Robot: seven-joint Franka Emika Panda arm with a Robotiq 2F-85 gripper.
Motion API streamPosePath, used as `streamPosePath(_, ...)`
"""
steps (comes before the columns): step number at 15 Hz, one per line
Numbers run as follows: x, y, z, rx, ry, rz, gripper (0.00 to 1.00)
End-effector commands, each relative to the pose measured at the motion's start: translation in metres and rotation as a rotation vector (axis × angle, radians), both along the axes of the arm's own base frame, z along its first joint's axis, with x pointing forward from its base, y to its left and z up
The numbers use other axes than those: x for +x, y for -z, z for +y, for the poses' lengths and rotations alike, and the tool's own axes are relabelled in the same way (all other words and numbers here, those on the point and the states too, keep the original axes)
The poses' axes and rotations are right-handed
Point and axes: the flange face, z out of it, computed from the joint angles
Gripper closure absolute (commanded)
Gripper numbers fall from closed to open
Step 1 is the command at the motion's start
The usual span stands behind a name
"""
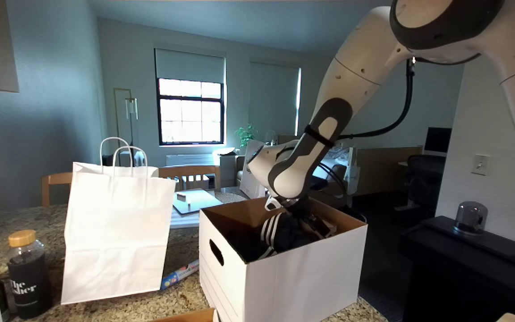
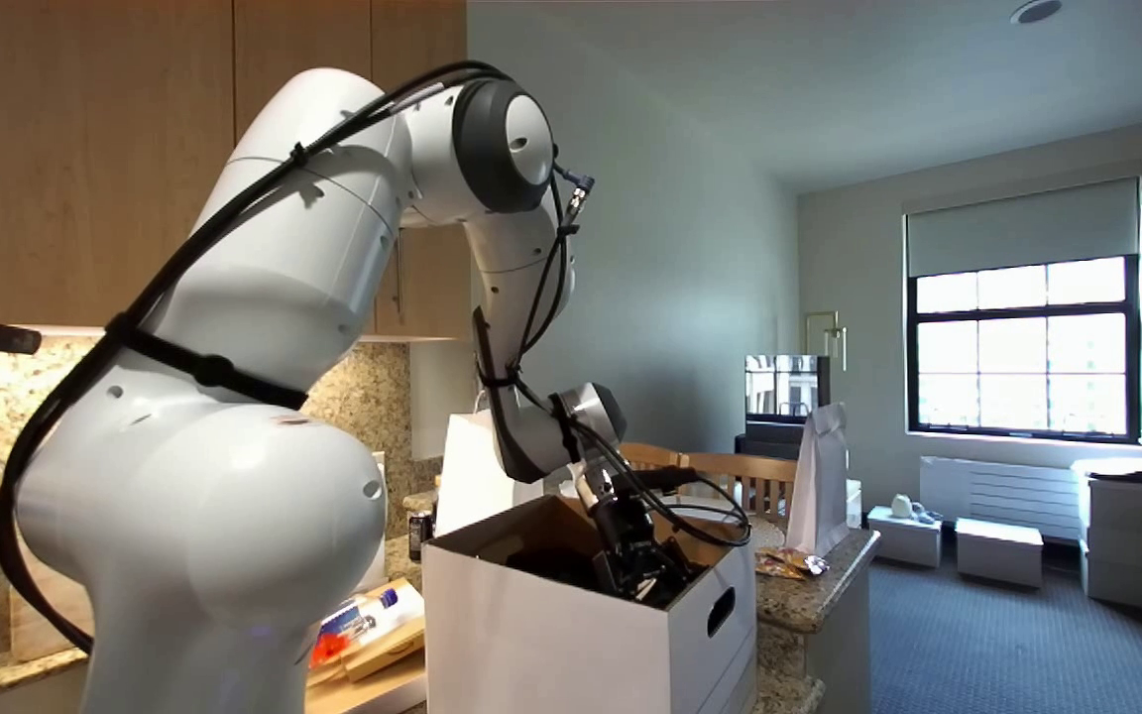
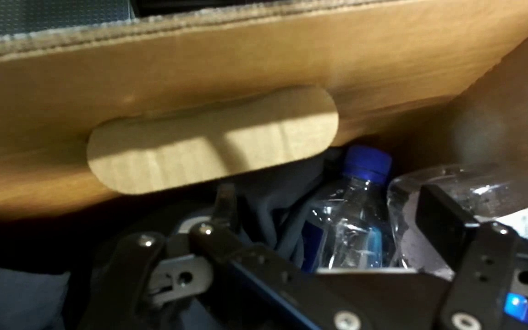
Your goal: Remove three empty water bottles from the white storage box
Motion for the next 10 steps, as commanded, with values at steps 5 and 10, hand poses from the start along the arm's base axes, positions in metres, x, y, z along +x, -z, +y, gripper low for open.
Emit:
streamPosePath(5, -0.0197, -0.009, -0.0203, -0.058, 0.04, -0.007, 0.0)
streamPosePath(10, -0.0116, -0.0112, -0.0163, -0.012, -0.011, 0.059, 0.0)
